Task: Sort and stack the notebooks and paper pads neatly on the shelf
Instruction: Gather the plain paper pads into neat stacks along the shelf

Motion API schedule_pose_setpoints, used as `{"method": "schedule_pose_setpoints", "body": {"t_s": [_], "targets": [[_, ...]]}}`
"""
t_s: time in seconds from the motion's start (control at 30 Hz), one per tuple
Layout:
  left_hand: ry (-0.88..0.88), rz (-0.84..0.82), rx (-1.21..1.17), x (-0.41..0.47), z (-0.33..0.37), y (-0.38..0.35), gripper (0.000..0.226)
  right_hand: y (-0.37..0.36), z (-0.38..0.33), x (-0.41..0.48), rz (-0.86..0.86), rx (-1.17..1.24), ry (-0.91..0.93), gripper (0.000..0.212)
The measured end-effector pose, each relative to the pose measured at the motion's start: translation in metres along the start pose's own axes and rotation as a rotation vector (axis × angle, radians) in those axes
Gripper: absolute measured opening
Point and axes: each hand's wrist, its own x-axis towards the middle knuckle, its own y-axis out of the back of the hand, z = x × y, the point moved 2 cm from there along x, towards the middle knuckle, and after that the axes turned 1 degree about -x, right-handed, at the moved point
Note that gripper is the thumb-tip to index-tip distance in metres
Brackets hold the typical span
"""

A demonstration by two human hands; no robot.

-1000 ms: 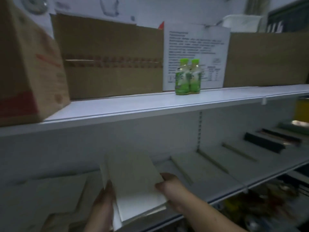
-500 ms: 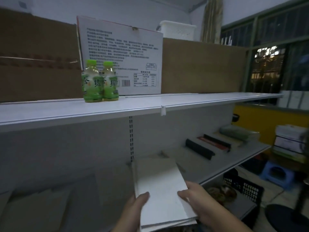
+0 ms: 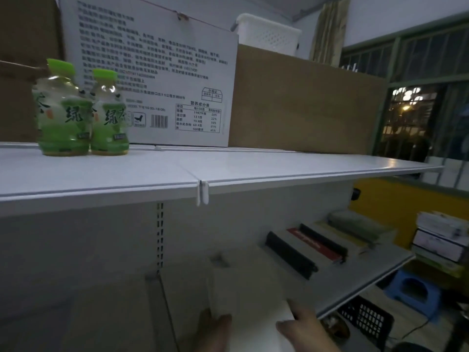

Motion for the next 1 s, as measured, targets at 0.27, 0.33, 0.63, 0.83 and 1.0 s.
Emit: {"method": "schedule_pose_setpoints", "body": {"t_s": [0.27, 0.33, 0.63, 0.83, 1.0], "targets": [[-0.053, -0.07, 0.181, 0.083, 0.023, -0.068, 0.053, 0.051, -0.03, 0.099, 0.118, -0.193, 0.045, 0.022], [-0.074, -0.028, 0.249, 0.094, 0.025, -0.079, 0.056, 0.062, -0.026, 0.127, 0.074, -0.245, 0.052, 0.024], [-0.131, 0.347, 0.535, 0.115, 0.028, -0.123, 0.064, 0.073, -0.003, 0.212, -0.031, -0.466, 0.278, 0.052], [-0.257, 0.467, 0.232, 0.132, 0.005, -0.129, 0.065, 0.068, 0.024, 0.225, -0.02, -0.332, 0.194, 0.061], [-0.171, 0.431, 0.13, 0.116, 0.019, -0.14, 0.038, 0.072, 0.036, 0.229, -0.061, -0.193, 0.273, 0.047]]}}
